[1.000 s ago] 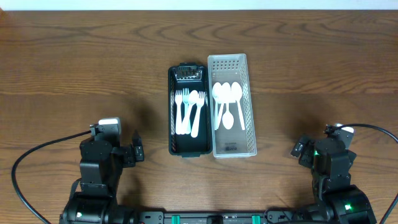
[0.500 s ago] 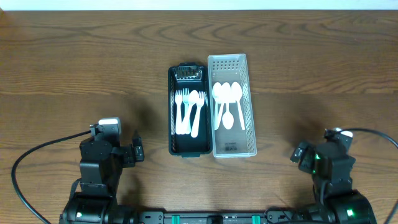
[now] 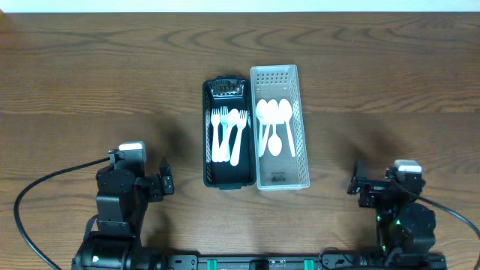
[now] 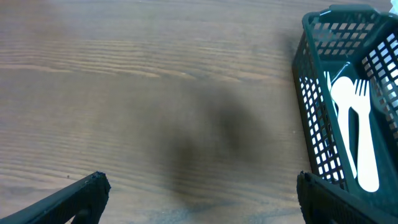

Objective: Pack container

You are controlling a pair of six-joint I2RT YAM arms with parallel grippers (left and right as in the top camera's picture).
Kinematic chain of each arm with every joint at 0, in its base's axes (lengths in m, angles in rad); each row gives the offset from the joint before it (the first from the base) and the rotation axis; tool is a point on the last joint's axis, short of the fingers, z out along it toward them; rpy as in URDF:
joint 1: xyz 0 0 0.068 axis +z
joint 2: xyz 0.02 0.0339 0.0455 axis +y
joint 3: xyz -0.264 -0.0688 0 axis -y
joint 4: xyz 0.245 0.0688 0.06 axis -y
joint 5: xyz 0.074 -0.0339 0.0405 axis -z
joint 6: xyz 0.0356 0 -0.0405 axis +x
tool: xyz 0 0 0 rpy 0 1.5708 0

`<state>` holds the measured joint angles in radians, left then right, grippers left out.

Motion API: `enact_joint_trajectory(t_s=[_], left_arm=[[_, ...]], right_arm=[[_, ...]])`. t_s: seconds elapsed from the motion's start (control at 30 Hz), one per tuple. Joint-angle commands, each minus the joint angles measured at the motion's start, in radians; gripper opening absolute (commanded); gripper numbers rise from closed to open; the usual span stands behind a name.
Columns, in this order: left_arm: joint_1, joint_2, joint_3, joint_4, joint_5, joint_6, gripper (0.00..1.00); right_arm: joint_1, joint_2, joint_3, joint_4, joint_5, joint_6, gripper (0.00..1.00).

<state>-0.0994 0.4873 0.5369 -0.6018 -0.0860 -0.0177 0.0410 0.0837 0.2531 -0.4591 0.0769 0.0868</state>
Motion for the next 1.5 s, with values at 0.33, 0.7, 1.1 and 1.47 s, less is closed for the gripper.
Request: enact_joint_trajectory(t_s=[0.33, 0.7, 1.1, 1.47], left_arm=[[-0.003, 0.002, -0.001, 0.001, -0.008, 0.017, 0.98], [-0.003, 0.002, -0.001, 0.001, -0.009, 0.018, 0.98], [-0.003, 0.002, -0.001, 0.001, -0.009, 0.018, 0.98], [-0.003, 0.002, -0.001, 0.001, -0.009, 0.018, 0.98]], right_arm=[[-0.018, -0.068, -0.248, 0.384, -0.061, -0.195, 0.99], [-0.010, -0.075, -0.248, 0.385, -0.070, -0.208, 0.99], [-0.010, -0.075, -0.248, 0.385, -0.070, -0.208, 0.99], [-0.010, -0.075, -0.248, 0.385, -0.070, -0.207, 0.99]])
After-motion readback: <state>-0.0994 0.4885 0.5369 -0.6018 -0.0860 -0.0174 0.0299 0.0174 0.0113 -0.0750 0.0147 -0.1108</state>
